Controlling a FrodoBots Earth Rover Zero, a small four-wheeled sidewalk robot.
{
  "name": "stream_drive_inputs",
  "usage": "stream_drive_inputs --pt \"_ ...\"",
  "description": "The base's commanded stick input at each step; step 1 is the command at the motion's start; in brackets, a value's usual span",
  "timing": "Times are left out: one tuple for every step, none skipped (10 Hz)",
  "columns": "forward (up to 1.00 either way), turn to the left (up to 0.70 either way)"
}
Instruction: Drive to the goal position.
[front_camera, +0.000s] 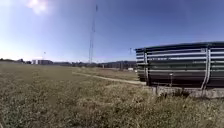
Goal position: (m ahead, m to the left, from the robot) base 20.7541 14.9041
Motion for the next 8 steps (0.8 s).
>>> stream_drive_inputs --pt "0.00 0.00" --pt "0.00 0.00" --pt "0.00 0.00" --pt "0.00 0.01" --pt "0.00 0.25" --pt "0.00 0.70" --pt "0.00 0.70" --pt "0.00 0.70"
